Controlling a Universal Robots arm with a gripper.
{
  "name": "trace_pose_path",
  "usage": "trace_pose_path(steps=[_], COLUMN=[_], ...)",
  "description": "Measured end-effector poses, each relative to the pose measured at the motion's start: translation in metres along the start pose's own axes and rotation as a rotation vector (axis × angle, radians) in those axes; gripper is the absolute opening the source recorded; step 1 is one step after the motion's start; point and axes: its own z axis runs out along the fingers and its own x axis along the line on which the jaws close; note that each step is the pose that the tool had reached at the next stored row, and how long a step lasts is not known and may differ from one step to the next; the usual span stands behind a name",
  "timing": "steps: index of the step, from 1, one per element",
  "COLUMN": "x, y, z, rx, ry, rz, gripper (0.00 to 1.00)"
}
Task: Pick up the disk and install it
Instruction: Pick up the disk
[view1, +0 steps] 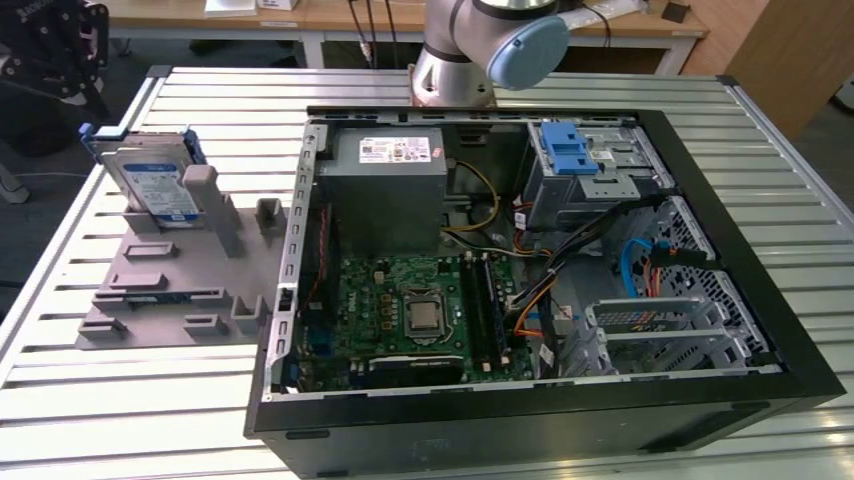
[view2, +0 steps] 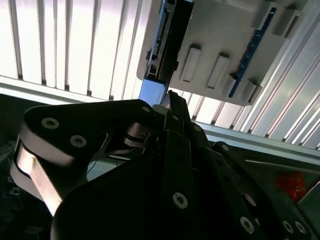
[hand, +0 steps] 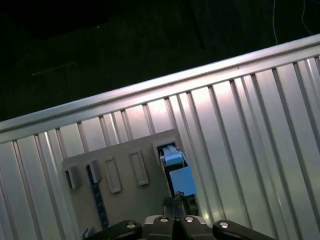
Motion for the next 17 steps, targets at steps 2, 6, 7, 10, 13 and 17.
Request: trace_pose_path(steps=[2,6,7,10,13,17], x=[0.0000,-0.0001,-0.0001,-0.0002,-0.0001,0.0000], y=[0.0000,0.0008,0.0009,0.0009,0.0010,0.0010], z=[0.0003,0.0005,0.0005,0.0005,0.0009,0.0028], rx=[-0.0003,-0.0004,-0.0004,-0.0005,0.0027,0.0036], ry=[0.0005,0.0009,0.0010,0.0011,0.0011,0.0080], rz=[-0.035,-0.059,-0.063,-0.063,-0.065,-0.117], gripper=[0.11,0.11,0.11,0.11,0.23,0.41])
